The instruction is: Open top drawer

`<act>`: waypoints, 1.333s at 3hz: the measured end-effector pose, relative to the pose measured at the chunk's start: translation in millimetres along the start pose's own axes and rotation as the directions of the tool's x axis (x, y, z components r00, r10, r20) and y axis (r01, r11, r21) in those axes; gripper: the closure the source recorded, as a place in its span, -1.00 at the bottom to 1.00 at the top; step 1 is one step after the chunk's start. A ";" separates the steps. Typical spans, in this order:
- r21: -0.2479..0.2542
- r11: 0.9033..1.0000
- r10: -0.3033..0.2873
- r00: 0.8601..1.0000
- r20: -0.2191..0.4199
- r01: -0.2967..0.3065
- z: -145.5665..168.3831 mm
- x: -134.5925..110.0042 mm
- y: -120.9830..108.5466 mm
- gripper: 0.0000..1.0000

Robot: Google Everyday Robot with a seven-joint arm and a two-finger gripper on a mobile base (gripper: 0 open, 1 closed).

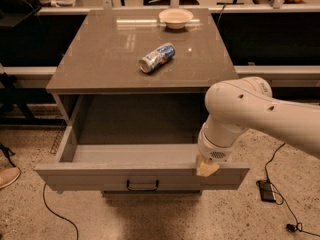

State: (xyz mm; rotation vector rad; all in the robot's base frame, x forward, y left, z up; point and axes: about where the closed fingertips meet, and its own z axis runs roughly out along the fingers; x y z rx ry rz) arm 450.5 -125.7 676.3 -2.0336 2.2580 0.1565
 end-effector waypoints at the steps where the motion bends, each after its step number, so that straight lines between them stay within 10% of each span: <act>1: 0.002 1.000 0.000 1.000 -0.001 0.000 -0.9 0.3 0.5 -0.65; 2: 0.025 1.000 0.001 1.000 0.016 -0.001 -12.9 5.0 -2.4 -1.00; 4: 0.209 0.978 -0.003 0.993 0.117 -0.021 -103.2 36.8 -8.6 -1.00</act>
Offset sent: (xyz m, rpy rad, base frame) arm 0.0059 -0.0154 0.0242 0.0335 -0.0538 -0.0114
